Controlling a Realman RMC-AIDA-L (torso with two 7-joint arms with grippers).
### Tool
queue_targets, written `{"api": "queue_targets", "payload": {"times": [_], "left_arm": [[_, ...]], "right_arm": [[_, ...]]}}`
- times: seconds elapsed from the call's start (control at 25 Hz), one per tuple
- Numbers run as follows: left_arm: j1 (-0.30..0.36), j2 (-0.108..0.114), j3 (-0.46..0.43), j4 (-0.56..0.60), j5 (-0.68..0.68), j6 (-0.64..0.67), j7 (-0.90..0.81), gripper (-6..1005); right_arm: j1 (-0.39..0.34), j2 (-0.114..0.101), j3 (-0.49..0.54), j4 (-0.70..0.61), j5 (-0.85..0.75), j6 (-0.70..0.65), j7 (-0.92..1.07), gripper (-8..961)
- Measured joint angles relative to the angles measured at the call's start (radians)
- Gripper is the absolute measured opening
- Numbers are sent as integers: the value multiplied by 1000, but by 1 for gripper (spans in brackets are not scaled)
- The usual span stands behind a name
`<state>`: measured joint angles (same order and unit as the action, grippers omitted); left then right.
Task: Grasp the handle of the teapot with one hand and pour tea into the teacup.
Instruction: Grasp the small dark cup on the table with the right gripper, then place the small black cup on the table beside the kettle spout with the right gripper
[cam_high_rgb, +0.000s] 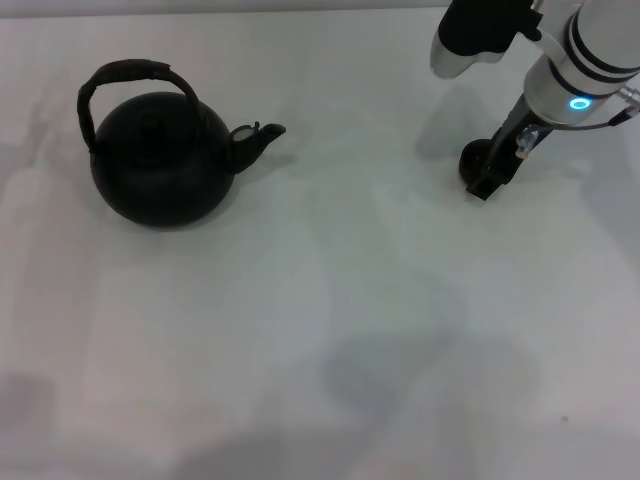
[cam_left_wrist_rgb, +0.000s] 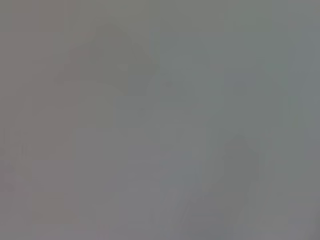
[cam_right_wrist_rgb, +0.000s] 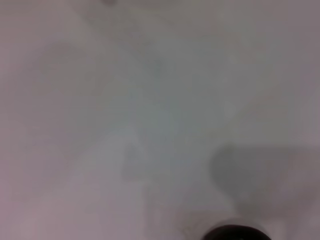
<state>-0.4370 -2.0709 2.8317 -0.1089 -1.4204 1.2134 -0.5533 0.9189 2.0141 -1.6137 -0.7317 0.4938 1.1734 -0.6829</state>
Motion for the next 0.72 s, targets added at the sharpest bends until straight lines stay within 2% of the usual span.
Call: {"api": "queue_targets", "payload": {"times": [0.16, 0.36, 0.48, 0.72], "left_arm": [[-2, 0, 0, 0, 0, 0, 0, 884], [-4, 0, 0, 0, -2, 0, 6, 884], [-7, -1, 0, 0, -2, 0, 6, 884], [-15, 0, 2, 1, -2, 0, 7, 885]], "right_arm": [[8, 0, 0, -11, -7, 16, -1, 835], [9, 2, 0, -55, -25, 26, -2, 768], [47, 11, -11, -60, -1, 42, -7, 728], [124, 13, -102, -61, 159, 47, -42, 727]]}}
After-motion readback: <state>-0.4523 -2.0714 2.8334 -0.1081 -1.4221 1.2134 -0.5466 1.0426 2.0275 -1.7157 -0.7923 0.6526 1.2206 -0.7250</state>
